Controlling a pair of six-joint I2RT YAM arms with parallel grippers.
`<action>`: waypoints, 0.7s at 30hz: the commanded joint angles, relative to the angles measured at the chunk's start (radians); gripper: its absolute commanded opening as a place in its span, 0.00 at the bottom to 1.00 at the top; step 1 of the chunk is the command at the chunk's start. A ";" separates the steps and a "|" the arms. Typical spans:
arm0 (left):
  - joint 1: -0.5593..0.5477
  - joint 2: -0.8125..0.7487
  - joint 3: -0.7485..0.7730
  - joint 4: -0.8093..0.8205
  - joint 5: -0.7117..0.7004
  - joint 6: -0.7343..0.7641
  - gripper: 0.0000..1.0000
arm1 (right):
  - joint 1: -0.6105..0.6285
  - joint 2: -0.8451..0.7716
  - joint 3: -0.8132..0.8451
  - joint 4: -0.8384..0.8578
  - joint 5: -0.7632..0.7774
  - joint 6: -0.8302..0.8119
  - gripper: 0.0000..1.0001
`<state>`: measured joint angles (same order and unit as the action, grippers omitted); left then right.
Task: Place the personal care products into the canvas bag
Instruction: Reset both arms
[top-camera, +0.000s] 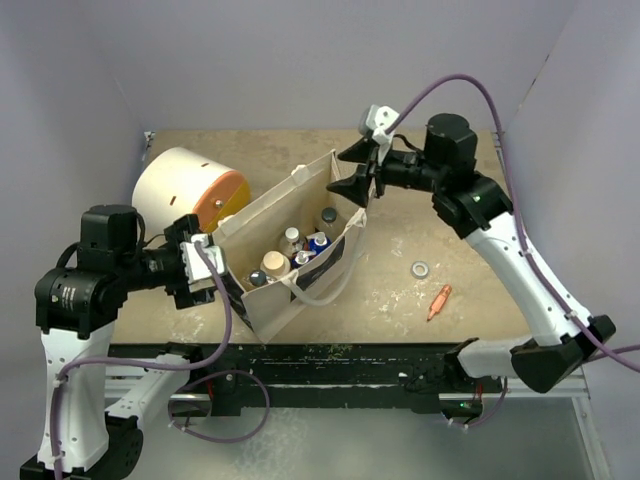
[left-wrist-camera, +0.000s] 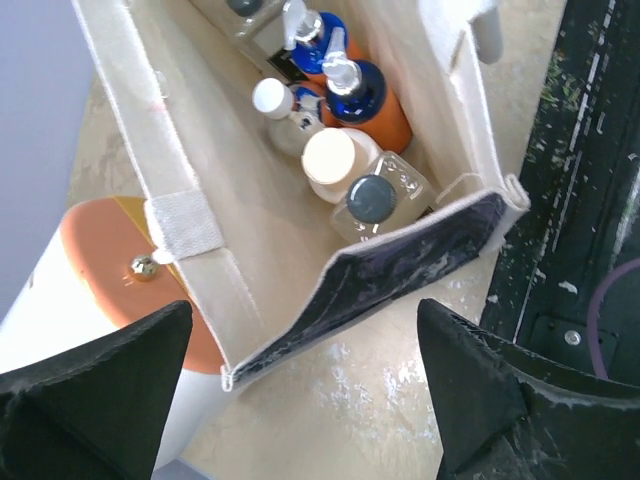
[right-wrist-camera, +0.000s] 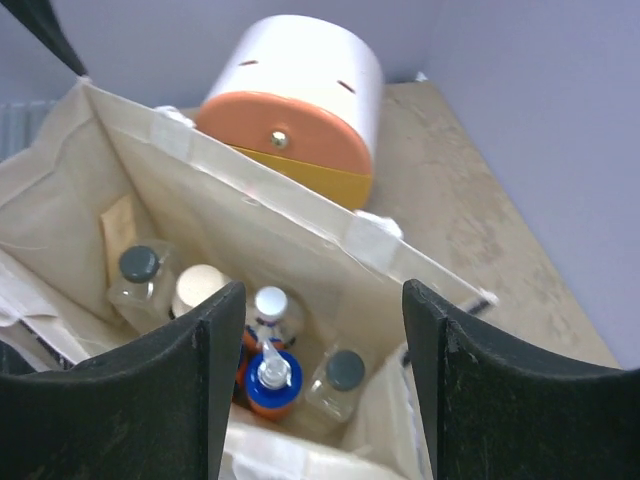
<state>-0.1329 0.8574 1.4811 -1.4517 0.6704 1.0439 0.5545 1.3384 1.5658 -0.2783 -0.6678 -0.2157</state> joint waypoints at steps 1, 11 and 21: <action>0.003 -0.016 0.034 0.145 -0.033 -0.151 0.99 | -0.127 -0.070 -0.050 0.055 0.048 0.052 0.66; 0.003 -0.096 -0.091 0.572 -0.352 -0.477 0.99 | -0.453 -0.177 -0.118 -0.011 0.347 0.153 0.72; 0.004 -0.103 -0.225 0.905 -0.696 -0.722 0.99 | -0.580 -0.255 -0.156 -0.007 0.505 0.179 1.00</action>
<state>-0.1329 0.7475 1.2793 -0.7574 0.1368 0.4725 0.0036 1.1294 1.4071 -0.3111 -0.2436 -0.0536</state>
